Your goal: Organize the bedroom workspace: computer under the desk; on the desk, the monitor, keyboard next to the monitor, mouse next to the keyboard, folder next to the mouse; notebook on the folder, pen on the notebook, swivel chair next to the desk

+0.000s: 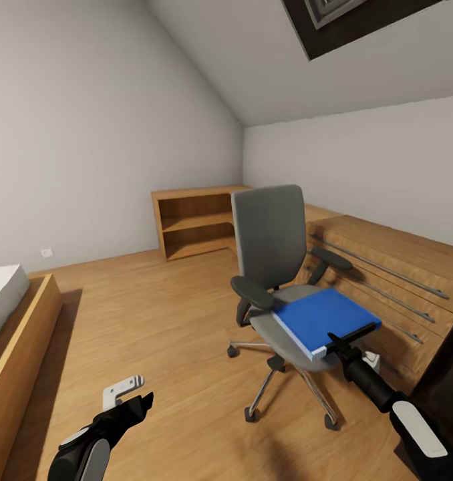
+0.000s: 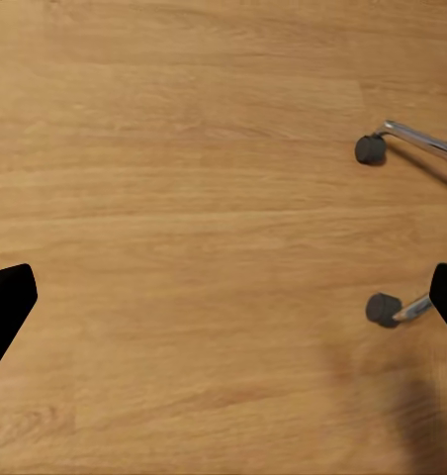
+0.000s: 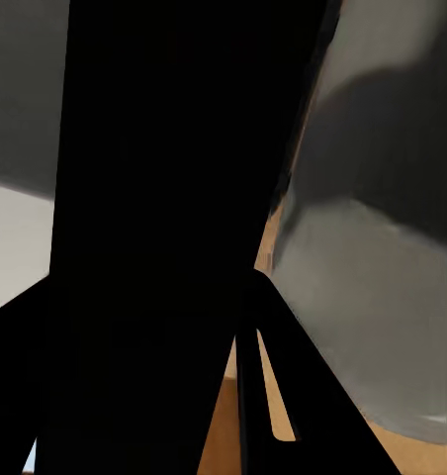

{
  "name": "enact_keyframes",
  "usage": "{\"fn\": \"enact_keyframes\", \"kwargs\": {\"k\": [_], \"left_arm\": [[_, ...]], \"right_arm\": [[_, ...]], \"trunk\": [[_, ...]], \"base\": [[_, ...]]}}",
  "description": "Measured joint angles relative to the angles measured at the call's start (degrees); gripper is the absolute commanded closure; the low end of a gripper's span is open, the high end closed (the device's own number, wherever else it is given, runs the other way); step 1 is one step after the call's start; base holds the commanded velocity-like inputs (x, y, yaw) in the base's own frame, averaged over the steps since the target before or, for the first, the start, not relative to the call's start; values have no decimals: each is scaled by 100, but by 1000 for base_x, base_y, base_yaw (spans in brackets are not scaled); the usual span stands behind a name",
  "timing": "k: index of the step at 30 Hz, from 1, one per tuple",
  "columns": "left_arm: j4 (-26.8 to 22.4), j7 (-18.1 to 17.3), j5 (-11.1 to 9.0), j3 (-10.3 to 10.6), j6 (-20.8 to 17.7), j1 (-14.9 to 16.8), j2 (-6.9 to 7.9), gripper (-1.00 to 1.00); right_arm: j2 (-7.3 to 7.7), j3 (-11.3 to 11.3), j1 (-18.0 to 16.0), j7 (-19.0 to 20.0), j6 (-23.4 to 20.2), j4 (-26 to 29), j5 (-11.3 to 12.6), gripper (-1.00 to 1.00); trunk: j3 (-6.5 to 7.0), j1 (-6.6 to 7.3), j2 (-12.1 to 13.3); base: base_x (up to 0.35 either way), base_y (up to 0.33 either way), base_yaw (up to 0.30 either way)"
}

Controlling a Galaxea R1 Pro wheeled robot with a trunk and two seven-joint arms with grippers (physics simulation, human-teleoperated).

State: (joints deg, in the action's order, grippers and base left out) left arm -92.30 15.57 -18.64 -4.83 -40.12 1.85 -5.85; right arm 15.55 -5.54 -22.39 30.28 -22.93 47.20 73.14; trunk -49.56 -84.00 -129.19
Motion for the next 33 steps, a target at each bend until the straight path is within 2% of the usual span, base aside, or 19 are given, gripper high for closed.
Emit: {"fn": "enact_keyframes", "kwargs": {"k": [14,18,22,25,28,33], "left_arm": [[2,2,0,-4,0,-2,0,-100],[3,2,0,-4,0,-3,1,-100],[3,3,0,-4,0,-3,1,-100],[3,7,0,-4,0,-2,3,-100],[4,8,0,-3,0,-4,1,-100],[5,9,0,-1,0,-4,0,-100]], "right_arm": [[10,-12,9,-394,505,217,-43,100],[12,-15,9,-668,901,223,-43,100],[6,-10,9,-806,1083,295,-43,100],[-3,-8,83,-929,1278,542,-43,100],[-13,-7,331,-1161,1602,1027,-48,100],[-54,-11,892,-1963,2263,2201,-50,100]], "trunk": [[251,308,562],[323,395,722],[395,483,882],[449,549,1003],[503,615,1123],[592,725,1323]], "base": [[0,0,0],[0,0,0],[0,0,0],[0,0,0],[0,0,0],[0,0,0]]}}
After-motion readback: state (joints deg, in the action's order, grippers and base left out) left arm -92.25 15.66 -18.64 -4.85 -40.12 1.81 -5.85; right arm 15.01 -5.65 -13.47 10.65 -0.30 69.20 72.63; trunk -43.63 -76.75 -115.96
